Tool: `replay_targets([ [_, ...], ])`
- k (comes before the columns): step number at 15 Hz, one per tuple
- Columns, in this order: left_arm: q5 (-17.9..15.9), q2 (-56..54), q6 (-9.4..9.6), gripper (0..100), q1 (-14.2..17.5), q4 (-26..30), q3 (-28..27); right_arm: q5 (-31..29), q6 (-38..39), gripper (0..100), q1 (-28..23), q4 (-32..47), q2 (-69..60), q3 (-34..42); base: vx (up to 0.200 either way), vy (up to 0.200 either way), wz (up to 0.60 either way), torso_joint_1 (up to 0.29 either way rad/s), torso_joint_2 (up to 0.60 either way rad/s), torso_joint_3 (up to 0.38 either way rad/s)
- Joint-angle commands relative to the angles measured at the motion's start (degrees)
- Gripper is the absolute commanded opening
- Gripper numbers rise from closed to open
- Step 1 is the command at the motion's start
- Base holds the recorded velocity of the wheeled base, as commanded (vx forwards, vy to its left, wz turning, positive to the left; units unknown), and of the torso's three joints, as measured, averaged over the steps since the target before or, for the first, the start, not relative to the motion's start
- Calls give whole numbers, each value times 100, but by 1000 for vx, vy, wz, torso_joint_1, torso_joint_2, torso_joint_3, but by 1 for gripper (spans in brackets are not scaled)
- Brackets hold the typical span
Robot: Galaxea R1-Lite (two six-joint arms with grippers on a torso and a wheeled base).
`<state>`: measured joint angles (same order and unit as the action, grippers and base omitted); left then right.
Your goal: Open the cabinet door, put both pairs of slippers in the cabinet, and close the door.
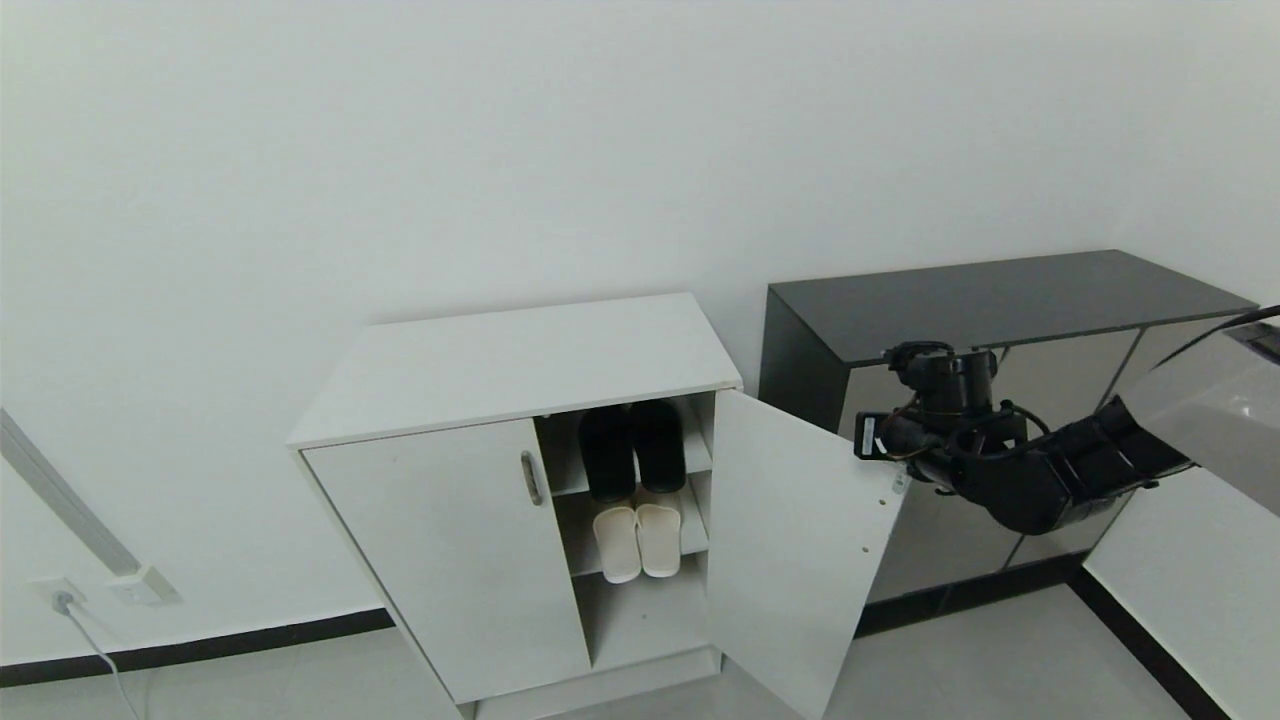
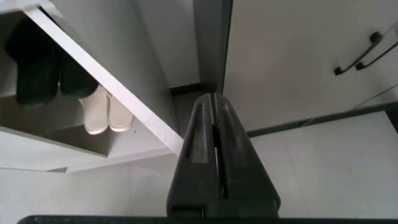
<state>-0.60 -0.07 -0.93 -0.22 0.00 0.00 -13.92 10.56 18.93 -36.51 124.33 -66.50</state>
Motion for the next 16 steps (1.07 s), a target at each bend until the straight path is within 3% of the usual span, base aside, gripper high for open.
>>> replay_targets([
  [1,-2,7,-4,0,4,0,0,3,-1,0,-91,-40,249,-65,0,0,0,0,0,0],
  [8,-2,7,-13,0,4,0,0,-23,-10,0,-56,-58,285,49,0,0,0,0,0,0],
  [16,-2,7,-13,0,4,0,0,-40,-45,0,620,-58,-120,612,0,0,0,0,0,0],
])
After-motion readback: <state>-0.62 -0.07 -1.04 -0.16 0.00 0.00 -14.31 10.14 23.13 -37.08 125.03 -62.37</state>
